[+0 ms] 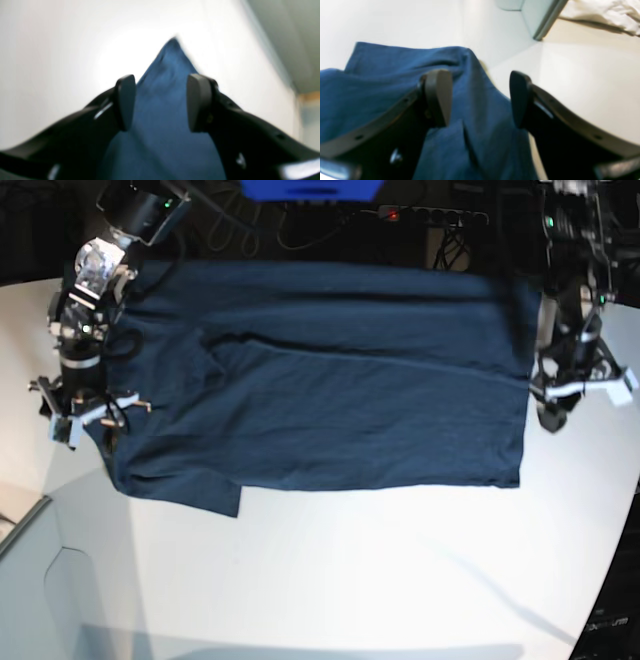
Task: Layout the t-shirt on the table in an organized manner, then fold the t-shirt properly
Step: 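Move both grippers to the shirt's hem edge and grasp it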
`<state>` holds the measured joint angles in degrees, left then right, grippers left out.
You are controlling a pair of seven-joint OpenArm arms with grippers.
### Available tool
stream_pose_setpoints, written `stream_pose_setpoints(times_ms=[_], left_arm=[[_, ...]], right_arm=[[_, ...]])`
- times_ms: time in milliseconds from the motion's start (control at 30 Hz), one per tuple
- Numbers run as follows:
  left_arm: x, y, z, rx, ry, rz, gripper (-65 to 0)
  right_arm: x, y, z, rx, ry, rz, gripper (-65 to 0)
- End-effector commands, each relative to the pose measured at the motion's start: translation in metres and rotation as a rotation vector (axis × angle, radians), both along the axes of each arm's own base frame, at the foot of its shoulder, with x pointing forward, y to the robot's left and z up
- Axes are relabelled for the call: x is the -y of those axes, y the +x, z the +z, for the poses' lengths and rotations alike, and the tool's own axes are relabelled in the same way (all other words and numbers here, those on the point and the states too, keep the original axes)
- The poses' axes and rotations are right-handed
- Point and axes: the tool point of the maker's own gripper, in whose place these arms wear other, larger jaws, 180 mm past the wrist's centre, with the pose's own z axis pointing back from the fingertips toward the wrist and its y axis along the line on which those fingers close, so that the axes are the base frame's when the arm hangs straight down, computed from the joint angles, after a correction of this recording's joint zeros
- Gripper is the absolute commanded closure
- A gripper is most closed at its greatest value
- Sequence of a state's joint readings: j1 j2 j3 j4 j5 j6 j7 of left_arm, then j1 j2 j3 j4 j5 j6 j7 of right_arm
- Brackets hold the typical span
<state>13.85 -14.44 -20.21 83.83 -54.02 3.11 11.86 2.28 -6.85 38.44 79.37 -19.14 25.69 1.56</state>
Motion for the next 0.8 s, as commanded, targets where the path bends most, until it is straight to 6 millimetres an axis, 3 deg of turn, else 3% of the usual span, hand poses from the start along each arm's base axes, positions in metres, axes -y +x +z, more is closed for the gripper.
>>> stream_pose_setpoints(times_ms=[0, 67, 200, 367, 500, 667, 767], left_arm=[[-0.011, 0.013, 0.009, 0.031, 0.020, 0.014, -32.0], [-0.021, 0.036, 0.007, 0.023, 0.043, 0.014, -32.0], [-0.018, 0.080, -0.006, -0.044, 0.163, -0.059, -32.0], [-0.018, 0.117, -0.027, -0.160, 0.295, -0.117, -32.1], [-0.012, 0.135, -0.044, -0.237, 0.325, -0.150, -32.1], [-0.004, 0.141, -0.057, -0.237, 0.380, -0.159, -32.1], [0.011, 0.143, -0.061, -0.224, 0.440, -0.218, -32.1]], right_arm=[[0.004, 0.012, 0.019, 0.057, -0.016, 0.010, -35.5], [0.010, 0.014, 0.019, 0.037, -0.023, 0.007, -35.5], [0.014, 0.018, 0.022, 0.031, -0.031, 0.004, -35.5], [0.017, 0.016, 0.022, 0.027, -0.037, 0.002, -35.4], [0.018, 0.015, 0.021, 0.025, -0.037, 0.001, -35.3], [0.016, 0.013, 0.019, 0.019, -0.034, 0.002, -35.3], [0.016, 0.015, 0.020, 0.022, -0.034, 0.002, -35.3]])
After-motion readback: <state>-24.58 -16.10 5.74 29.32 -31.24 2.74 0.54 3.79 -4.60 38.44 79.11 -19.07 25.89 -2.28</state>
